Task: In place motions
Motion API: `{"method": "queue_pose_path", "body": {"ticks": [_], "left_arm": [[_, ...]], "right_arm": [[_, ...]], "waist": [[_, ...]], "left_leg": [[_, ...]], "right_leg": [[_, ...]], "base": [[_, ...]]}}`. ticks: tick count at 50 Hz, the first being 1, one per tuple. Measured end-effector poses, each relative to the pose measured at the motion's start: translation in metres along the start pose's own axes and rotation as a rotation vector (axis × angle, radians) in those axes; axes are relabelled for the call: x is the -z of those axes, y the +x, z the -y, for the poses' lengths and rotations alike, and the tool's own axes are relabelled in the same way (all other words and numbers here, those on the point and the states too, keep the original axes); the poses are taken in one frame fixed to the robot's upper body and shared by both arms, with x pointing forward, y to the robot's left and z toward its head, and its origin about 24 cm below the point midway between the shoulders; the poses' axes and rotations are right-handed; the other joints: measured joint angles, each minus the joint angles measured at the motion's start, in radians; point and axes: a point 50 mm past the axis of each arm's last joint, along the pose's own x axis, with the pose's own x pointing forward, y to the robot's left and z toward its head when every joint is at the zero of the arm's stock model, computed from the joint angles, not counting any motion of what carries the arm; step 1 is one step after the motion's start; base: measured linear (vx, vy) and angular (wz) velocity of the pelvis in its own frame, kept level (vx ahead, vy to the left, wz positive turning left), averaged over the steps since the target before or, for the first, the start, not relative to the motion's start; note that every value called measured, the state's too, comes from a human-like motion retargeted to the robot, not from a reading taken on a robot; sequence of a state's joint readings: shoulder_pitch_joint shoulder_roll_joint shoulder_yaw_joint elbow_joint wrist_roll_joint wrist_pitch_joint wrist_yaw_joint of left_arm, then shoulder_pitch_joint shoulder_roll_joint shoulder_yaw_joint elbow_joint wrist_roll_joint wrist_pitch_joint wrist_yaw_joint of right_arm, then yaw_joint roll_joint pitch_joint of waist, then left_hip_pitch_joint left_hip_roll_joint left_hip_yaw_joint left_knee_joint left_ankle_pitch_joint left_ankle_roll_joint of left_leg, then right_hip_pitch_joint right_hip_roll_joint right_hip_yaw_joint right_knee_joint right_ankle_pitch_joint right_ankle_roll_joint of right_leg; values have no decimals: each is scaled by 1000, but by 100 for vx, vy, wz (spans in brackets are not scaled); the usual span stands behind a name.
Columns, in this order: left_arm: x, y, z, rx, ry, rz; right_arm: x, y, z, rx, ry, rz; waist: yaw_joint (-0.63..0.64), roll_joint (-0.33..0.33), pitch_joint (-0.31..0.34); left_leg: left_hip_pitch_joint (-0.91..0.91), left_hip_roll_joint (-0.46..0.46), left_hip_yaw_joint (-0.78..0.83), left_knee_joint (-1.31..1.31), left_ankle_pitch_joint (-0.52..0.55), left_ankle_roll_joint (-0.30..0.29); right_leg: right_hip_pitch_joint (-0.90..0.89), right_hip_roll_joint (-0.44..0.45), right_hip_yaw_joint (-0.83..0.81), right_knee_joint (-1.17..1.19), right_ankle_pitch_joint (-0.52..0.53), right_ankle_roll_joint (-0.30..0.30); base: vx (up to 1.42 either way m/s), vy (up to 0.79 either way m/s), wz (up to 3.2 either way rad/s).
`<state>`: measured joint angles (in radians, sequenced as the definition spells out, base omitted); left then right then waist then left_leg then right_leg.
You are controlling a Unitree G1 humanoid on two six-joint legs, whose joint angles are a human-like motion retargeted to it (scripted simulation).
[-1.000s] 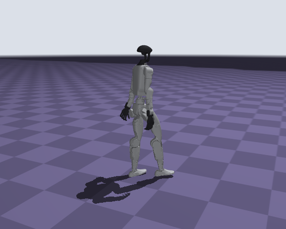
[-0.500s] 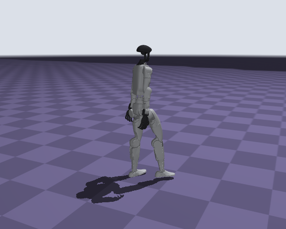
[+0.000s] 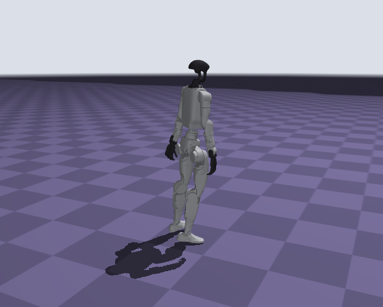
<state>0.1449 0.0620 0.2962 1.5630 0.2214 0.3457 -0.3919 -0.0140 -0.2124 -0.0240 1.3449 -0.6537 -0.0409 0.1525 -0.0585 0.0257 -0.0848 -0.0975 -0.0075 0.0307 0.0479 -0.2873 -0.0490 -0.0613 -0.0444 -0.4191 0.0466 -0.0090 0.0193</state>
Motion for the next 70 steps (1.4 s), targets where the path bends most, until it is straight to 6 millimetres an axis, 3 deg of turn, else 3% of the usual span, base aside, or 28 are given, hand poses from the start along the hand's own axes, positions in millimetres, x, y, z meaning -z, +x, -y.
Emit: {"method": "queue_pose_path", "body": {"ticks": [4, 8, 9, 10, 12, 15, 17, 20, 23, 25, 28, 32, 38, 42, 45, 47, 48, 50, 51, 53, 57, 60, 64, 70], "left_arm": [[11, -1, -8, -26, 45, -53], [8, -1, -9, -38, 104, -47], [5, -1, -8, -38, 123, -37], [1, -1, -6, -37, 144, -25], [-10, -3, -3, -50, 184, 2], [-27, -7, -3, -81, 235, 54], [-31, -9, -4, -93, 254, 68], [-27, -7, -2, -85, 238, 53], [-18, -2, 9, -1, 143, 10], [-2, 2, 11, 67, 92, -40], [15, 6, 14, 88, 35, -90], [9, 4, 10, 34, 63, -71], [3, 3, 2, -22, 97, -28], [7, 3, -3, -53, 58, -18], [1, -1, -10, -95, 53, 15], [-4, -5, -16, -127, 54, 33], [-6, -6, -19, -141, 53, 40], [-11, -9, -22, -155, 51, 48], [-17, -12, -22, -151, 54, 58], [-39, -20, -20, -141, 67, 106], [-91, -43, -15, -140, 166, 265], [-102, -48, -14, -182, 222, 327], [-77, -34, -18, -198, 138, 287], [-5, -2, -5, -59, -4, 37]], "right_arm": [[17, -1, -15, -50, 91, -62], [27, -2, -21, -70, 203, -111], [28, -2, -19, -68, 227, -120], [28, -2, -17, -65, 250, -129], [25, -2, -10, -50, 290, -135], [14, -2, 2, -23, 315, -99], [5, -1, 10, -11, 299, -70], [-14, -2, 29, 18, 249, -21], [-58, -5, 53, 88, 150, 127], [-77, -7, 55, 107, 84, 197], [-91, -7, 49, 109, 15, 234], [-84, -5, 39, 83, -5, 218], [-25, 2, 6, 3, 3, 14], [26, -2, -21, -66, 69, -163], [57, -10, -38, -88, 168, -293], [75, -16, -47, -93, 254, -373], [84, -19, -52, -94, 296, -409], [100, -26, -63, -108, 375, -475], [102, -27, -67, -116, 412, -490], [100, -27, -71, -121, 480, -489], [84, -21, -72, -117, 561, -402], [77, -18, -71, -144, 508, -368], [51, -7, -43, -107, 275, -271], [9, -1, 5, 7, 36, -47]], "waist": [[12, -14, -14], [31, -59, 8], [41, -58, 27], [53, -50, 48], [95, -27, 110], [205, -5, 219], [290, -16, 294], [376, -43, 417], [422, -99, 576], [451, -158, 596], [429, -206, 568], [412, -177, 534], [327, -100, 345], [184, -61, 198], [109, -43, 122], [68, -11, 80], [49, 9, 55], [1, 53, -3], [-32, 65, -31], [-88, 86, -70], [-83, 53, -38], [47, -13, -25], [133, -60, -12], [81, -43, -57]], "left_leg": [[-26, 12, 38, 140, -29, 35], [-219, -18, 83, 519, 26, 182], [-266, -2, 118, 573, 22, 186], [-306, 31, 173, 605, 10, 172], [-388, 45, 162, 513, 47, 67], [-511, 66, 57, 262, 50, -108], [-598, 95, -15, 122, 16, -191], [-699, 109, -15, 25, -7, -213], [-778, 176, 31, 42, -12, -213], [-804, 222, 4, 50, -16, -213], [-809, 224, -15, 17, -35, -213], [-703, 211, -31, -2, -55, -213], [-493, 133, -145, 139, 3, -163], [-355, 54, -66, 322, 107, -57], [-200, -9, -69, 317, 191, 37], [-77, -16, -64, 206, 50, 4], [-27, 3, 20, 130, 0, 5], [24, 52, 214, -52, 71, -48], [-8, 48, 102, -75, 96, -93], [-98, 57, 53, -62, 119, -152], [-183, -30, -52, 12, 133, -59], [-172, -46, -7, 53, 100, -42], [-132, -63, 8, 66, 67, -10], [-76, -96, 15, 44, 59, 41]], "right_leg": [[19, 2, 34, 19, -34, -4], [24, -52, 66, 64, -66, -4], [31, -51, 68, 73, -71, -13], [39, -42, 70, 82, -75, -25], [62, -7, 81, 96, -84, -52], [102, 45, 110, 120, -103, -92], [134, 49, 142, 139, -113, -113], [169, -10, 179, 194, -129, -115], [179, -49, 244, 282, -157, -136], [149, -69, 299, 322, -169, -148], [120, -75, 314, 316, -166, -150], [137, -30, 276, 248, -138, -150], [96, 57, 207, 158, -113, -141], [58, 63, 111, 107, -104, -115], [35, 50, 72, 81, -98, -95], [33, 61, 42, 61, -99, -81], [32, 72, 27, 48, -99, -75], [23, 97, -12, 21, -98, -63], [9, 92, -46, 3, -94, -53], [-22, 82, -113, -33, -81, -31], [-19, 27, -197, -70, -57, 0], [-20, -11, -166, -64, -43, 2], [-15, -50, -98, -43, -28, 14], [21, -75, -107, -10, -48, 39]], "base": [[26, -33, -23], [17, -19, -21], [9, -11, -36], [0, -9, -41], [-14, -7, -49], [-22, -15, -86], [-15, -14, -98], [-15, 5, -71], [-22, -16, -89], [-2, -22, -102], [1, -12, -8], [4, -11, 34], [18, 7, 61], [21, 19, 131], [11, 21, 91], [9, 21, 82], [11, 23, 94], [9, 23, 130], [-5, 20, 180], [-27, 19, 196], [-24, 28, 92], [1, 27, -87], [-5, 17, -102], [1, 25, -7]]}}
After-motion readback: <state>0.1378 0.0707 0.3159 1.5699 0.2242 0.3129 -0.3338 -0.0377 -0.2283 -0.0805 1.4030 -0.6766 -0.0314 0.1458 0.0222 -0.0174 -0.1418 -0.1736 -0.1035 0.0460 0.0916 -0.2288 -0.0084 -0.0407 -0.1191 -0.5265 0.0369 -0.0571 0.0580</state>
